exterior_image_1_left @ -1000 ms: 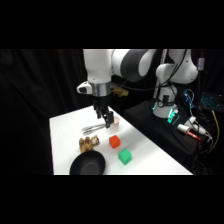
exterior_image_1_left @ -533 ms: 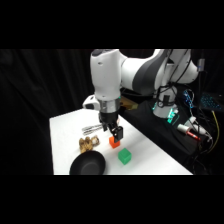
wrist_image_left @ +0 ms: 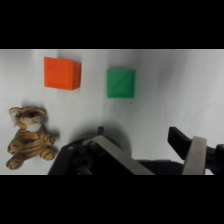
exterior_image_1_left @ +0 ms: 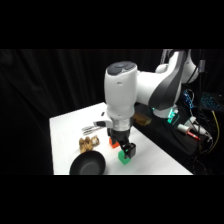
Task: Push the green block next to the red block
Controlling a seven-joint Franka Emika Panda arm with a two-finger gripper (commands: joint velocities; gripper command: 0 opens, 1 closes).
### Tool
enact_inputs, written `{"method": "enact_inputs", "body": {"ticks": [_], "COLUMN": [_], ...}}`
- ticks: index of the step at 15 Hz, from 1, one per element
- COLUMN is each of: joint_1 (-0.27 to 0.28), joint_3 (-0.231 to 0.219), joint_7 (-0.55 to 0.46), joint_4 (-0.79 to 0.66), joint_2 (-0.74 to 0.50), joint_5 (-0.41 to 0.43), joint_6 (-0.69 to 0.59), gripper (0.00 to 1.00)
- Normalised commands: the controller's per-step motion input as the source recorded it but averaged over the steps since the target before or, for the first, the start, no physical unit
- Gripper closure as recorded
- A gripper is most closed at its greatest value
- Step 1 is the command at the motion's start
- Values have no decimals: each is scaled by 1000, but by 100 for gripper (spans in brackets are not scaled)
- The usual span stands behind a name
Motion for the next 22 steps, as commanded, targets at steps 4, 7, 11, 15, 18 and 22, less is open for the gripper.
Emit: {"method": "enact_inputs", "body": {"ticks": [4, 7, 11, 15, 18, 22], "joint_1": [67, -28, 0, 41, 65, 60], "joint_3": [8, -41, -11, 46, 58, 54], "joint_7": [118, 44, 106, 90, 66, 44], "joint_4": [17, -54, -48, -25, -13, -2], "joint_2": [31, -86, -19, 39, 63, 74], "joint_5": [-6, 6, 27, 88, 113, 133], "joint_6": [93, 22, 100, 142, 127, 134], "gripper": [0, 0, 0, 0, 0, 0]}}
